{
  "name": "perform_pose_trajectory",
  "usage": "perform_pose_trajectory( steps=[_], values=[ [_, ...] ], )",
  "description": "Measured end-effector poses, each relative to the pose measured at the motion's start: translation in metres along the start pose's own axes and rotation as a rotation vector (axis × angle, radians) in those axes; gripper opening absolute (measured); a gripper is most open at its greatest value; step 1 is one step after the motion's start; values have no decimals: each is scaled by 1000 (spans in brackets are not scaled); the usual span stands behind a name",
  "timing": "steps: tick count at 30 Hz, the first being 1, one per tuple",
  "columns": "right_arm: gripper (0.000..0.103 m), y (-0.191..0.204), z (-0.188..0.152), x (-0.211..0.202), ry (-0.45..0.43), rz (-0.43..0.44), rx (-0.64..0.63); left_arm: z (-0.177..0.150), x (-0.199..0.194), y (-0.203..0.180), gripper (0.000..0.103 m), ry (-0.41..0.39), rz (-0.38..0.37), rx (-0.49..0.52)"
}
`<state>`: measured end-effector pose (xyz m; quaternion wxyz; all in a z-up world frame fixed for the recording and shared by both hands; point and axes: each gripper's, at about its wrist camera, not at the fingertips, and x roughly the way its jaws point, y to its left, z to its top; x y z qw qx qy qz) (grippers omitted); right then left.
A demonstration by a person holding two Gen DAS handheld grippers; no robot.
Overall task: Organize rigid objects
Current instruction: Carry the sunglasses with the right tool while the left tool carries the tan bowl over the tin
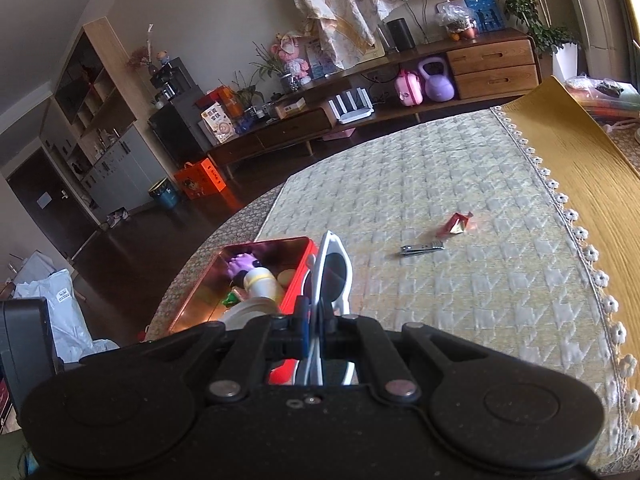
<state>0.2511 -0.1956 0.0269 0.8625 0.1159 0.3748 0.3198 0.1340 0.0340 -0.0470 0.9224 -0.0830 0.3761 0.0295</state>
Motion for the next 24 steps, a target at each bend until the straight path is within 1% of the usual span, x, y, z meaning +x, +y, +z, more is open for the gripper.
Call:
perform_pose_trajectory(
  steps=[12, 20, 24],
  values=[
    [4, 35, 2, 32, 25, 31, -47, 14, -11, 77, 76, -25, 84, -42],
    [4, 46, 13, 61, 55, 54, -79, 19, 0, 118, 76, 6, 126, -71],
    [4, 53, 21, 79, 68, 59, -108, 20, 9, 127, 76, 20, 130, -67]
  ],
)
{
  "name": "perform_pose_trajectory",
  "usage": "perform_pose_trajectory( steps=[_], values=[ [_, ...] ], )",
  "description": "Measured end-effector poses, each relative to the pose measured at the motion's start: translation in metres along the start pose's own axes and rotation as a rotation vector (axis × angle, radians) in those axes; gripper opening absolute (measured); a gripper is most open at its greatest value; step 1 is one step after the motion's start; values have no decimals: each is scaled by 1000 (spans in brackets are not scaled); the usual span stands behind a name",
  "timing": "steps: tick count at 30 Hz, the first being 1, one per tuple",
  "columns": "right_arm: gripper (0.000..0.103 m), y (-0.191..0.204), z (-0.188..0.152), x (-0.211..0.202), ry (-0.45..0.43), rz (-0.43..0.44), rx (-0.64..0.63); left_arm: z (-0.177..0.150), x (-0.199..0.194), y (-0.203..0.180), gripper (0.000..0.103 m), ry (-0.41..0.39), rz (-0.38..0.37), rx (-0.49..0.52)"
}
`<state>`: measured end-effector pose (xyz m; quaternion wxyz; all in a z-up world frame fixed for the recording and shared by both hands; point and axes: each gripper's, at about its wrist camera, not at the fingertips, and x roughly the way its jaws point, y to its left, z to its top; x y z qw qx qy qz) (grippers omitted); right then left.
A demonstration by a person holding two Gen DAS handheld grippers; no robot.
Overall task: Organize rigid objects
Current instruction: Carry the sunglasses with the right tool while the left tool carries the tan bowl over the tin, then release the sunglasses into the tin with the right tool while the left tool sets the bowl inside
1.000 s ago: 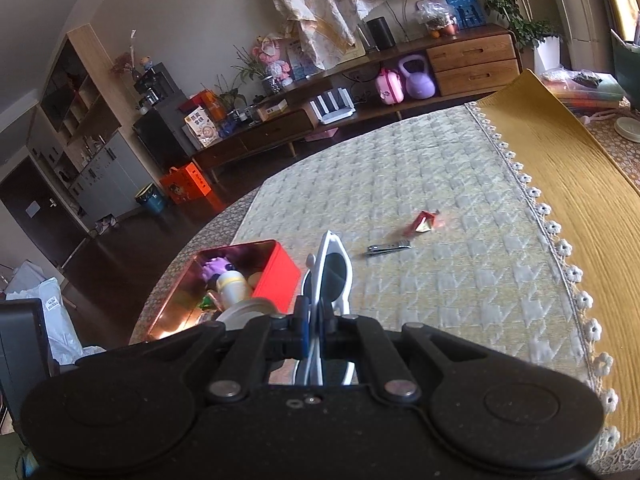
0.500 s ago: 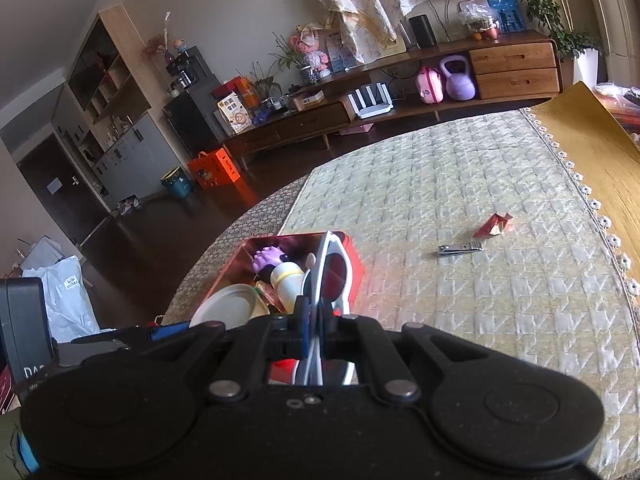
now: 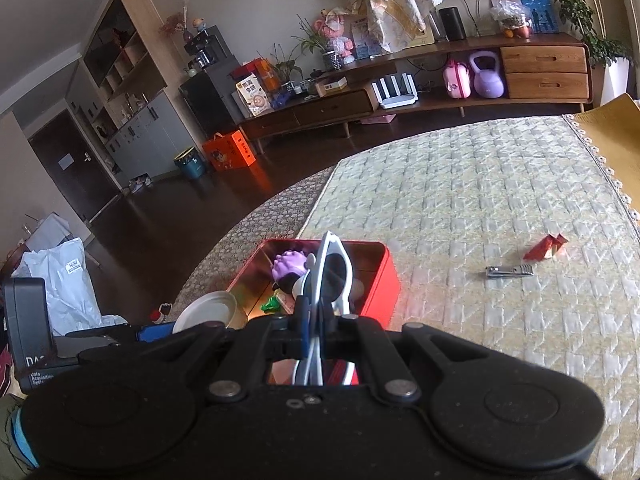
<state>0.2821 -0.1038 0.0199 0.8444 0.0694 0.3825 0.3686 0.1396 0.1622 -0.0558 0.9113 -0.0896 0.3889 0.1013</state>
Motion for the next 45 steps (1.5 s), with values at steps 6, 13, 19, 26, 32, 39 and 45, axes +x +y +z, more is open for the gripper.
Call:
perform_pose_trajectory(
  steps=[6, 13, 19, 26, 32, 39, 45],
  values=[
    [4, 1, 13, 30, 21, 4, -12, 1, 16, -1, 76, 11, -1, 21],
    [4, -2, 19, 69, 84, -19, -11, 6, 37, -4, 76, 28, 12, 42],
    [4, 0, 21, 92, 117, -18, -30, 6, 51, -9, 76, 41, 21, 55],
    [4, -6, 18, 103, 132, -25, -22, 4, 64, -12, 76, 57, 29, 65],
    [9, -8, 16, 104, 144, -47, -12, 3, 70, -13, 76, 68, 27, 68],
    [17, -2, 12, 95, 143, -95, -38, 2, 72, -13, 76, 77, 33, 61],
    [19, 8, 7, 77, 137, -111, -71, -1, 71, -13, 76, 84, 36, 52]
  ],
)
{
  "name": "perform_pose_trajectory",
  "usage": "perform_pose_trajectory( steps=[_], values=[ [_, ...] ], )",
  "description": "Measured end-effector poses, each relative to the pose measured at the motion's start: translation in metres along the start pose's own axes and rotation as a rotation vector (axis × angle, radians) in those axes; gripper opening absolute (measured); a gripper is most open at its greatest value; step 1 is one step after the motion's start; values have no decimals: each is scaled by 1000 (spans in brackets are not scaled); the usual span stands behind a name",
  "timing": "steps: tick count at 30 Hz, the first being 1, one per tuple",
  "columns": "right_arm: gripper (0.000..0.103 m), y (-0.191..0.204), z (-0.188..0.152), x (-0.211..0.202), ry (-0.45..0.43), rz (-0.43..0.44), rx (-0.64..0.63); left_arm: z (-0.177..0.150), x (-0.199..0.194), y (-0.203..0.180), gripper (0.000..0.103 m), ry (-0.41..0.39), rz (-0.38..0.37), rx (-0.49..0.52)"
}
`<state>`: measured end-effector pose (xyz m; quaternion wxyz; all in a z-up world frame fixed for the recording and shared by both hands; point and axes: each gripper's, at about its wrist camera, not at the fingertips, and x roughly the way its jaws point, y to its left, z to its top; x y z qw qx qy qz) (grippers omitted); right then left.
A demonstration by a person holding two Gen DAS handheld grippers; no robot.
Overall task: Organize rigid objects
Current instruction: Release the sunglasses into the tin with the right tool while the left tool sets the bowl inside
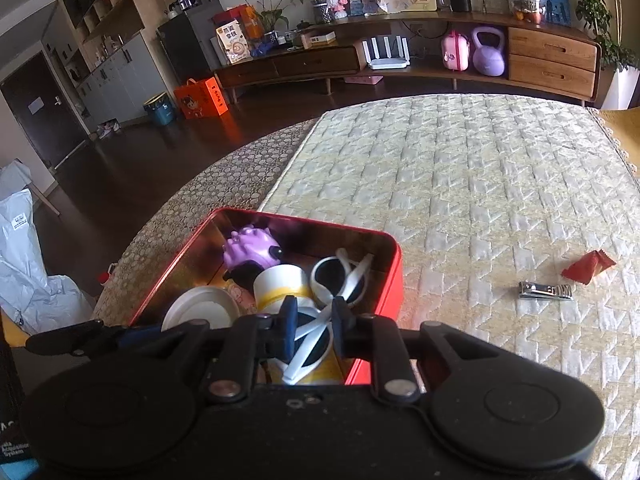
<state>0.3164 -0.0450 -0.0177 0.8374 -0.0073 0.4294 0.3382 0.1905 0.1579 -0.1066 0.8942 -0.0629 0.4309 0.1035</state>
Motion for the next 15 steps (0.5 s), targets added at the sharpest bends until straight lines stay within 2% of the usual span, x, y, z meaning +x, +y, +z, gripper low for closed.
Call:
perform_pose_trajectory(
  steps=[4, 15],
  values=[
    [25, 3, -5, -12, -4, 11, -14, -2, -2, -2, 76, 9, 15, -1],
    [31, 9, -20, -46, -33, 35, -26, -12, -20, -9, 76, 1, 23, -7]
  ],
)
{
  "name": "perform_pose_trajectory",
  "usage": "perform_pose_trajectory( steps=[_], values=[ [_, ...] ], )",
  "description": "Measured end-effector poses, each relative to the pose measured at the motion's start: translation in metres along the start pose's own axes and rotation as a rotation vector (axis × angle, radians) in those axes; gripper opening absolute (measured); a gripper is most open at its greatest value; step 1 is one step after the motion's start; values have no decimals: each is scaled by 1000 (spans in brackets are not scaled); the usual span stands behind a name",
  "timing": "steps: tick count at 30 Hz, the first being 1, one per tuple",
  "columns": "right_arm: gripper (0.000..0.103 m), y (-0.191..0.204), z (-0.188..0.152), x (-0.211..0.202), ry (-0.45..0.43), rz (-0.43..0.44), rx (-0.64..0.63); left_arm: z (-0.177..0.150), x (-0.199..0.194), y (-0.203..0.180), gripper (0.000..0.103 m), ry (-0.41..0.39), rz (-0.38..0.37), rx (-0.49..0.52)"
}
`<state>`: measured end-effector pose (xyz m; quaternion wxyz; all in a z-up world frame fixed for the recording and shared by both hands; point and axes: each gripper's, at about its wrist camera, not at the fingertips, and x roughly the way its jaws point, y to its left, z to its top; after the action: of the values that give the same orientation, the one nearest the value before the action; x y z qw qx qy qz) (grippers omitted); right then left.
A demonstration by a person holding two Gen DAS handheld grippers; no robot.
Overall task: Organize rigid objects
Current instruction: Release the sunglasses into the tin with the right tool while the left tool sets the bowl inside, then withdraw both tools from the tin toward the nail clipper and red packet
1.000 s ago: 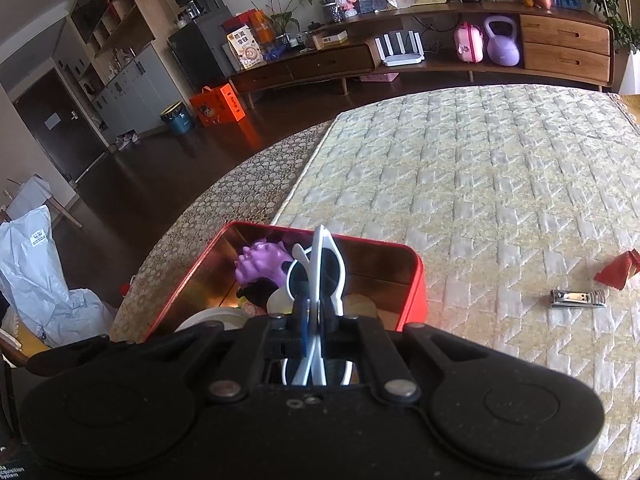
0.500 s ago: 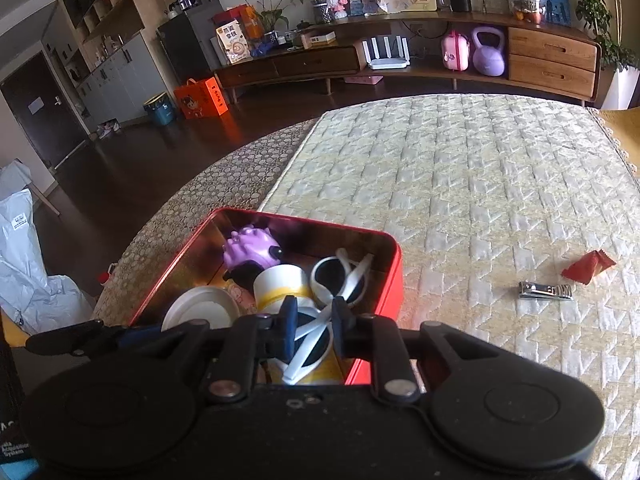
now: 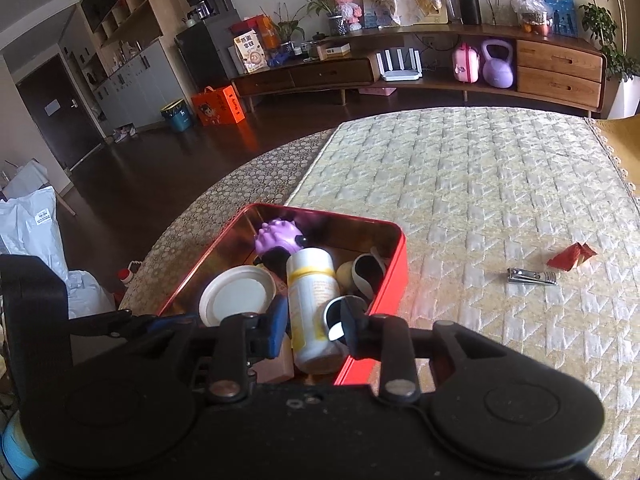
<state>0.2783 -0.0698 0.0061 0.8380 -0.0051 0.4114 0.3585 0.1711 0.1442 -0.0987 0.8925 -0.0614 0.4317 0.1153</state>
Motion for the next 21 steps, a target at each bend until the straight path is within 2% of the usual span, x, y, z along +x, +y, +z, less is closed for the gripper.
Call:
perform_pose_trajectory(
  steps=[9, 11, 17, 21],
  values=[
    [38, 3, -17, -30, -43, -7, -15, -6, -28, -11, 76, -38, -21, -10],
    [42, 1, -22, -39, -68, -20, -4, -8, -35, -15, 76, -48, -29, -13],
    [47, -6, -42, -60, -96, -45, -2, -13, -55, -29, 76, -83, -49, -23],
    [50, -17, -53, -75, -110, -50, 39, -17, -66, -41, 76, -101, -67, -25]
  ],
)
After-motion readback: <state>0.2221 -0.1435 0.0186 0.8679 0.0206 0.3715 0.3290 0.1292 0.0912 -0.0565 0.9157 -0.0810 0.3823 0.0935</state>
